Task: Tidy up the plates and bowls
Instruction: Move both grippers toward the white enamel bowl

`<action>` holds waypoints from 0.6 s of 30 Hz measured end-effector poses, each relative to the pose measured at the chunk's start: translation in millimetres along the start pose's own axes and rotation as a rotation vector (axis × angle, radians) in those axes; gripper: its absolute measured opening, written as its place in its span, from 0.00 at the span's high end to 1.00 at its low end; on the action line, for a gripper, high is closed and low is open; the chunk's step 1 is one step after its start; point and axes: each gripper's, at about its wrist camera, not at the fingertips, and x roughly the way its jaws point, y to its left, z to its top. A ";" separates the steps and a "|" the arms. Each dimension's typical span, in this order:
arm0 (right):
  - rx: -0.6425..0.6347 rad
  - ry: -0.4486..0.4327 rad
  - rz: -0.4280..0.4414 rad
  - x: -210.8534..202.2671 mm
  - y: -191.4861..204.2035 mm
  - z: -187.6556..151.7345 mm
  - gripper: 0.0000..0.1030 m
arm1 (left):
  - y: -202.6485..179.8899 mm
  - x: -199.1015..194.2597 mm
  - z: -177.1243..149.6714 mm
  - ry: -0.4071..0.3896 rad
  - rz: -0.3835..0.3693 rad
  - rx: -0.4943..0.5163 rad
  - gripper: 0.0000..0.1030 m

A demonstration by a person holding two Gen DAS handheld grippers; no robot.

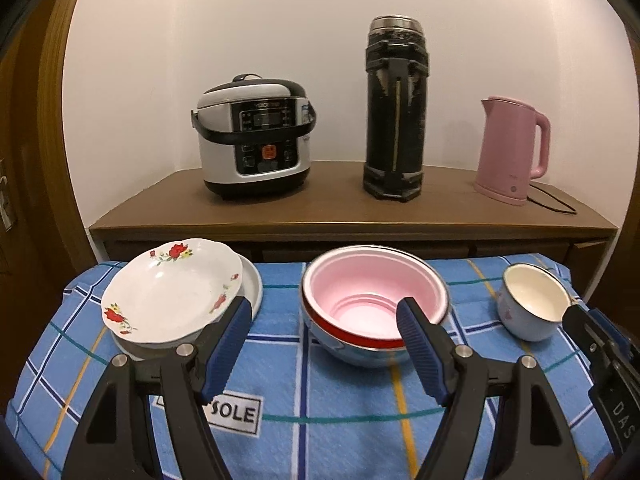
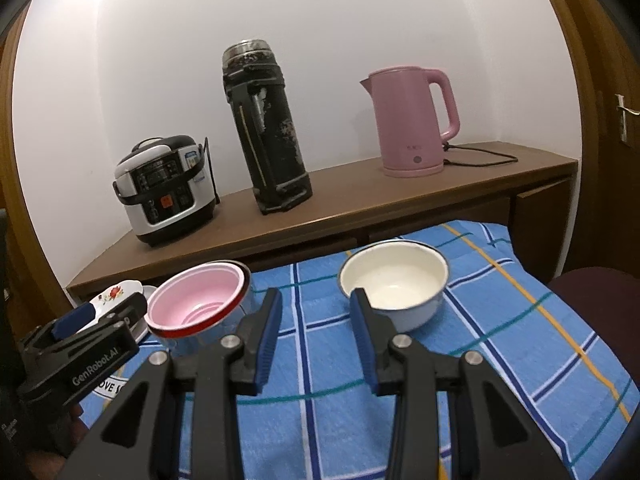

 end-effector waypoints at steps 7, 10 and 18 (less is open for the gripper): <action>0.014 0.024 -0.047 -11.3 -15.9 -1.2 0.64 | -16.2 -14.1 -9.8 0.024 -0.050 0.021 0.25; 0.024 0.049 -0.075 -13.8 -24.4 -1.1 0.64 | -24.0 -18.1 -14.6 0.035 -0.075 0.034 0.26; 0.026 0.094 -0.143 -18.4 -41.0 -2.6 0.64 | -36.7 -26.1 -19.6 0.045 -0.119 0.051 0.26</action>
